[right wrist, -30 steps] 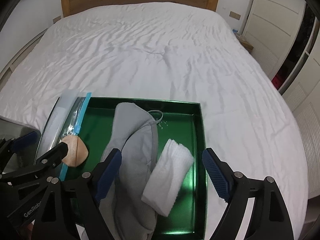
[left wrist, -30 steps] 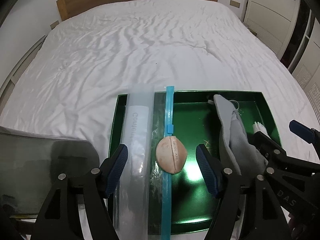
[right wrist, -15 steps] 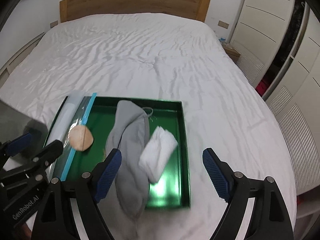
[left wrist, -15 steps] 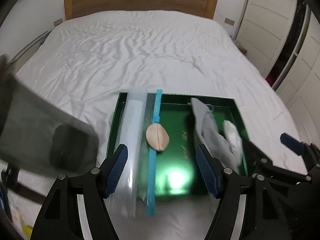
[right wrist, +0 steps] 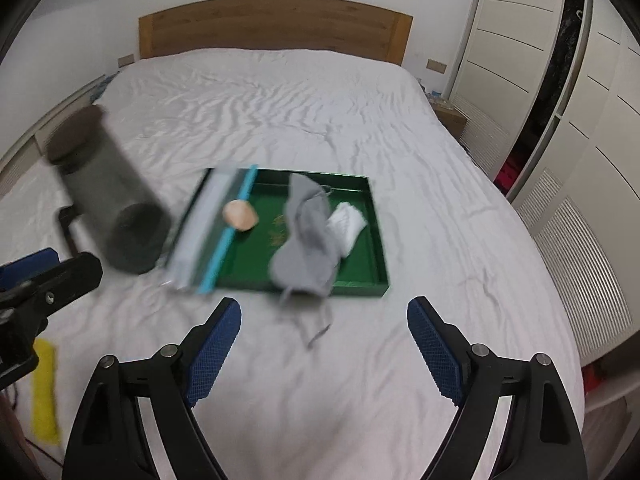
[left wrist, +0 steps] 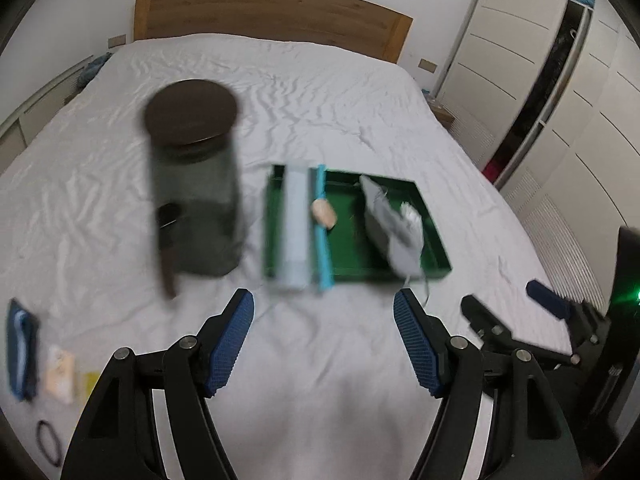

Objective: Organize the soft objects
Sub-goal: 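Move both tools back toward the towel and tissue pack on the bed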

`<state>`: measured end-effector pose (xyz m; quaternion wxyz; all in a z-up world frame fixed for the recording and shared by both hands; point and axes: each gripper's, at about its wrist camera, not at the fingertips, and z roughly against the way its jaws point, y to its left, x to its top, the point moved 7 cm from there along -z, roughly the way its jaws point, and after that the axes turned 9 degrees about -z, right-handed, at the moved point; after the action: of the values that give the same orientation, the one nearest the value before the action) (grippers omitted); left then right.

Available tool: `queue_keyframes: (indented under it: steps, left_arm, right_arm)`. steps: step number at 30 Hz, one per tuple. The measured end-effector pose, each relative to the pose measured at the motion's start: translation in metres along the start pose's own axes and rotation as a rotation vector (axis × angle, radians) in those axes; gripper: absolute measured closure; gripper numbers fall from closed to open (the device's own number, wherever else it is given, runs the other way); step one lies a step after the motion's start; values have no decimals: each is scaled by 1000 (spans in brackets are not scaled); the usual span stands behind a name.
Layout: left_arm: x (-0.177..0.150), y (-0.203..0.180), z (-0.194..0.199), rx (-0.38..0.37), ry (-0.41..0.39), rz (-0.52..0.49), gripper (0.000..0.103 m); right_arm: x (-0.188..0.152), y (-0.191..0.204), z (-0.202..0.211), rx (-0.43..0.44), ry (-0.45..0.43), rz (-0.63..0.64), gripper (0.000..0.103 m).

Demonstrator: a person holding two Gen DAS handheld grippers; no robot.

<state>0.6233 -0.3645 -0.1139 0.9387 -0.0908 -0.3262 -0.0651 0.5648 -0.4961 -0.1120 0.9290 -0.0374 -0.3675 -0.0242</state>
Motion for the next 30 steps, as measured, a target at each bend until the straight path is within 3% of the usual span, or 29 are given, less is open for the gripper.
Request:
queue_keyframes:
  steps: [8, 14, 18, 23, 30]
  left_arm:
    - [-73, 119, 65, 111, 113, -47, 36]
    - [-130, 235, 109, 262, 195, -13, 36]
    - [-157, 296, 116, 329, 232, 15, 36]
    - [-178, 342, 104, 330, 258, 27, 36]
    - [-179, 358, 74, 251, 270, -20, 36]
  right_arm:
    - [-57, 102, 81, 97, 52, 18, 17]
    - [-93, 190, 94, 215, 128, 49, 17]
    - [-112, 240, 90, 269, 168, 81, 17]
    - [-133, 285, 80, 286, 199, 110, 17]
    - [-146, 331, 61, 294, 199, 86, 17]
